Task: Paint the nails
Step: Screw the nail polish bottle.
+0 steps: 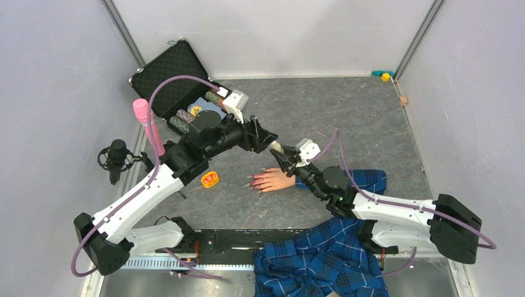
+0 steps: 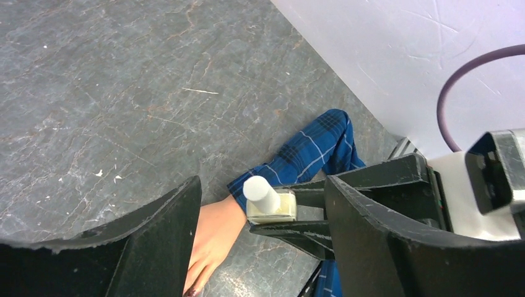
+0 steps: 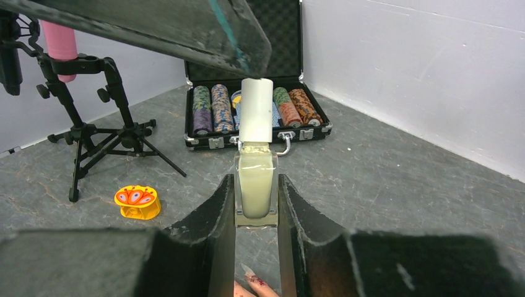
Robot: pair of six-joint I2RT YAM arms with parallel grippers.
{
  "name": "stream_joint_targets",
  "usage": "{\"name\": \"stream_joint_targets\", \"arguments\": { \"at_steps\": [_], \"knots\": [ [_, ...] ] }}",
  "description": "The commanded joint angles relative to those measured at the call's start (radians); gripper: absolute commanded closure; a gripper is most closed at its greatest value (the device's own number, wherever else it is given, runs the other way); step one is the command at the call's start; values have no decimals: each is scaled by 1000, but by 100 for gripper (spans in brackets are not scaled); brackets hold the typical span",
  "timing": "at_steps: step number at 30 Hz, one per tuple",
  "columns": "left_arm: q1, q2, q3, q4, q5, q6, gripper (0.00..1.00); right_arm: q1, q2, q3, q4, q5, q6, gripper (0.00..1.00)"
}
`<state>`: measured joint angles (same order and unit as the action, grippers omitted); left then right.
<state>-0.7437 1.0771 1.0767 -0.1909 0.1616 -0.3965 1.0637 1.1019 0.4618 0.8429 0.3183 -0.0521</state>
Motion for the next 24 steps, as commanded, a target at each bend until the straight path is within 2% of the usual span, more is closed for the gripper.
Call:
{"name": "stream_joint_targets", "arguments": {
  "at_steps": [1,3,7,10,15,19,24],
  "knots": [
    [10,8,-4,1,-39,-42,24,15,11,56,35,23,-19,100],
    [12,9,-7,5,-31,-43,31,18,18,61,34,24,-21,100],
    [12,19,-10,16,4,-57,35,25,30,73,23,36,-26,100],
    [12,24,-15,25,19,-68,43,31,37,80,17,45,-31,100],
    [12,36,-13,10,10,-76,44,33,36,80,13,56,-34,100],
    [12,46,-14,21,39,-84,50,33,33,78,14,58,-35,100],
    [12,61,-12,25,74,-88,65,34,32,78,10,63,-35,100]
  ]
}}
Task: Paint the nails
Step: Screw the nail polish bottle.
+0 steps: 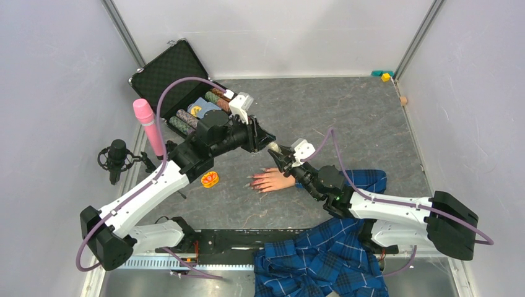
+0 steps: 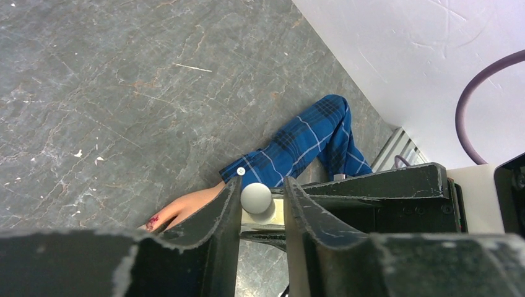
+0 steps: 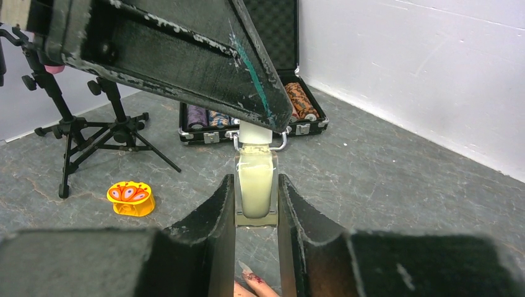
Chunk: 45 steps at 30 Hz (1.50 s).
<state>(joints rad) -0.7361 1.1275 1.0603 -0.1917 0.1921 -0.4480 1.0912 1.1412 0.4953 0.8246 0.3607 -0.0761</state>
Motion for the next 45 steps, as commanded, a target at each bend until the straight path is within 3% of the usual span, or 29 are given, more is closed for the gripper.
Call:
{"name": "stream_joint_targets", "arguments": {
  "at_steps": [1,5,11,17,25,37,45],
  "knots": [
    [4,12,6,26,50,-41,67,6,-9,45,29,23,-11,100],
    [4,21,4,35,83,-58,76,6,-25,42,25,15,-1,100],
    [4,13,-7,66,134,-75,98,5,-61,37,16,28,35,100],
    [4,-20,-49,128,222,-70,98,-6,-130,24,21,-54,111,100],
    [4,-43,-46,187,473,-24,98,-97,-249,-28,93,-336,259,100],
    [4,-57,13,60,811,130,98,-181,-271,-38,290,-716,447,100],
    [-2,-88,-6,6,820,217,98,-216,-222,-46,449,-790,588,100]
  ]
}}
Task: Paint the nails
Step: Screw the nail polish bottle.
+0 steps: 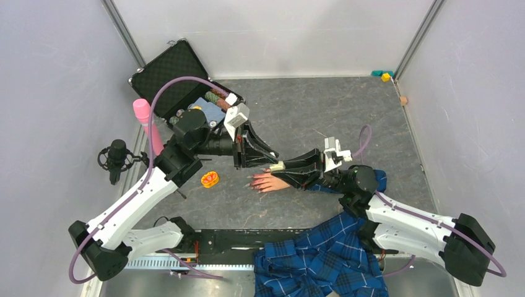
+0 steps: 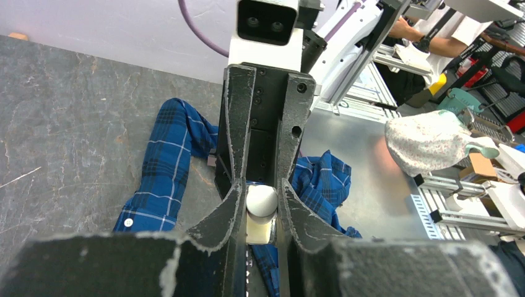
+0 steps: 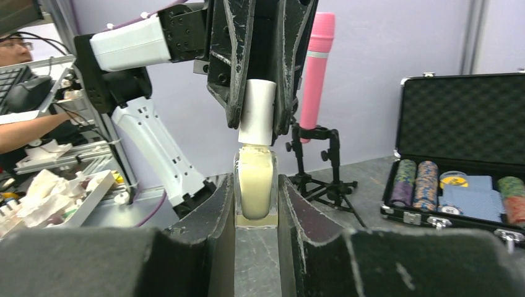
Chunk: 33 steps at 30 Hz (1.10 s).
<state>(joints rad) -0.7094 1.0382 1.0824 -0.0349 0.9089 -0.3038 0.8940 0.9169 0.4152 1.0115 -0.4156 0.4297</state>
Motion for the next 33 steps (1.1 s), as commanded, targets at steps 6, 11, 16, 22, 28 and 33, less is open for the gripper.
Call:
{"name": "stream_joint_targets", "arguments": {
  "at_steps": [6,11,16,22,28,33],
  "knots": [
    [-41,-3,-16,-208,22,119,86,-23,19,40,241,-1,71,100],
    [-41,-22,-13,-207,-87,104,27,-22,-4,59,116,17,-21,100],
    [-40,-85,-33,-200,-220,129,0,-22,-56,62,-21,83,-121,100],
    [-36,-143,-67,-160,-320,125,0,-20,-57,65,-119,156,-223,100],
    [-22,-174,-84,-152,-484,95,0,-17,5,76,-155,226,-274,100],
    [27,-136,-76,-213,-752,26,0,14,73,85,-177,355,-320,100]
  ]
}}
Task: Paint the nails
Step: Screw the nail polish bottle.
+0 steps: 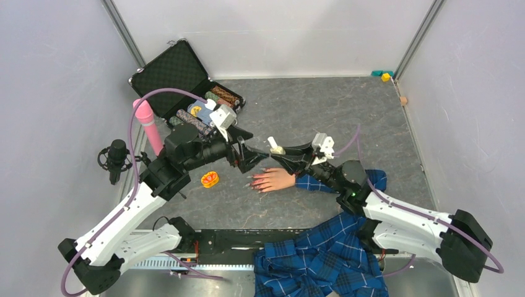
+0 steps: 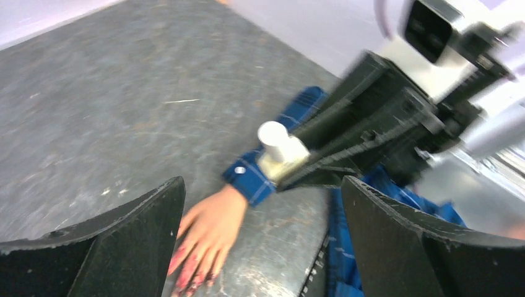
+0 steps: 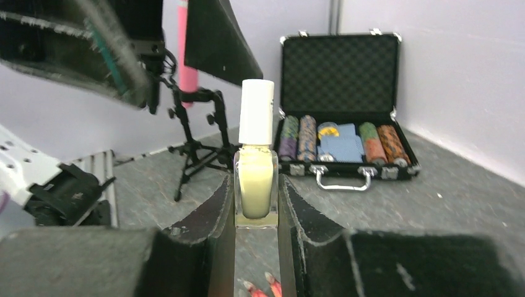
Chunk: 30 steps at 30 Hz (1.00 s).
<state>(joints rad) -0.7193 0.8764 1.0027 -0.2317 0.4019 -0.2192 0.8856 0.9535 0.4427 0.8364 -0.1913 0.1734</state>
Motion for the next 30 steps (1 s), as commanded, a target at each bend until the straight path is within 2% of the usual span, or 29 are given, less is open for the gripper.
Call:
{"name": "stream_joint_targets", "arguments": {
  "at_steps": [1,7,12,17,22,30],
  "knots": [
    [51,39,7,-32,-276,-73,0,29,53,64,-15,163,-69,100],
    [122,72,-41,84,-104,-189,0,95,141,119,-71,334,-127,100],
    [162,143,-35,78,-57,-245,1,146,187,162,-100,400,-160,100],
    [182,173,-53,126,13,-293,10,181,226,197,-123,436,-195,100],
    [186,190,-55,139,47,-308,27,200,247,216,-139,466,-215,100],
    [188,196,-59,155,76,-313,38,208,256,226,-154,493,-224,100]
  ]
}}
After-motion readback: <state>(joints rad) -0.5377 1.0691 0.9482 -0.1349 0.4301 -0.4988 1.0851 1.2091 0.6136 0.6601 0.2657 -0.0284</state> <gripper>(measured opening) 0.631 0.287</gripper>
